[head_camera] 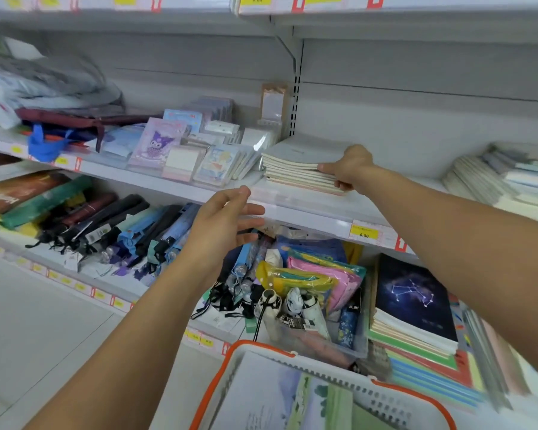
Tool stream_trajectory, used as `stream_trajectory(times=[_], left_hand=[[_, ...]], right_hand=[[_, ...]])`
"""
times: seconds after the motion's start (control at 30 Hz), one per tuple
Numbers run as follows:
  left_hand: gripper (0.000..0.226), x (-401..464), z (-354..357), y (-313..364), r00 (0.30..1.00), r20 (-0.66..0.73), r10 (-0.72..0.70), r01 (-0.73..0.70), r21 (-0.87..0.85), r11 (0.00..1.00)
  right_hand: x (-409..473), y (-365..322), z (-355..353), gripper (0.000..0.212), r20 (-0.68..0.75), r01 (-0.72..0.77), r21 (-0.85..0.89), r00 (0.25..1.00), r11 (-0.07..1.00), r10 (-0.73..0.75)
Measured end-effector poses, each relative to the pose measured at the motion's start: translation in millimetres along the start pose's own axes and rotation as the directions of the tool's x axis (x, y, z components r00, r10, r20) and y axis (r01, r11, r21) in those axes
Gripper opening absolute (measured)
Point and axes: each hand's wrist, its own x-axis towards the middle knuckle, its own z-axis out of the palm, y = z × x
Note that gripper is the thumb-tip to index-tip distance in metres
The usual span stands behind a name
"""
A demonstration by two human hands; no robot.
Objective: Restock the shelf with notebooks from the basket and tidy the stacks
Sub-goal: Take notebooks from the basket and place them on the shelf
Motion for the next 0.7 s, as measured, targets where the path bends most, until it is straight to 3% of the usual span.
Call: stream_trajectory(times=[0.07,0.13,0.17,0.23,0.3,0.33,0.37,0.4,0.43,0.5,0.6,0.7], left_hand=[[0.031,-1,-1,-2,1.0,-0.002,-0.025,0.025,0.106,0.994],[0.034,0,-8,-9,0.999,0.016,-0.032,0.024,0.336,0.942],[0.036,2,-13,-16,0.997,0.073,-0.027,-0.016,0.527,0.849],[0.041,6,-22,-33,0.954,0.278,-0.11,-0.197,0.862,0.467],[0.043,2,-25,-47,0.855,0.351,-0.382,-0.368,0.929,0.029],[0.047,-2,-24,-53,0.795,0.321,-0.515,-0.426,0.899,-0.097],[0.05,-6,-22,-59,0.734,0.278,-0.62,-0.459,0.876,-0.151],[0.051,-10,-18,-63,0.684,0.242,-0.688,-0.458,0.877,-0.147],[0.051,-12,-16,-67,0.658,0.229,-0.718,-0.437,0.892,-0.116],[0.049,-14,-13,-70,0.672,0.259,-0.694,-0.419,0.906,-0.067],[0.049,-15,-11,-67,0.716,0.329,-0.615,-0.452,0.891,-0.049],[0.053,-15,-10,-67,0.721,0.312,-0.618,-0.428,0.903,-0.044]], right_hand=[[-8,5,3,0.035,-0.125,0.084,-0.155,0.987,0.984,-0.104],[-36,14,9,0.047,-0.29,0.217,-0.22,0.916,0.951,-0.277],[-60,21,16,0.048,-0.346,0.336,-0.191,0.856,0.922,-0.383],[-113,48,44,0.034,-0.355,0.584,-0.09,0.738,0.807,-0.573],[-161,98,86,0.027,-0.102,0.667,-0.063,0.736,0.743,-0.669],[-179,131,109,0.036,0.126,0.629,-0.089,0.776,0.773,-0.618],[-196,168,131,0.053,0.377,0.549,-0.149,0.801,0.823,-0.466],[-207,206,151,0.079,0.57,0.454,-0.235,0.781,0.859,-0.257],[-216,239,163,0.107,0.666,0.375,-0.321,0.742,0.87,-0.074],[-230,288,175,0.139,0.673,0.267,-0.435,0.731,0.86,0.114],[-237,314,175,0.151,0.6,0.178,-0.471,0.783,0.864,0.166],[-224,314,169,0.148,0.608,0.159,-0.517,0.76,0.841,0.23]])
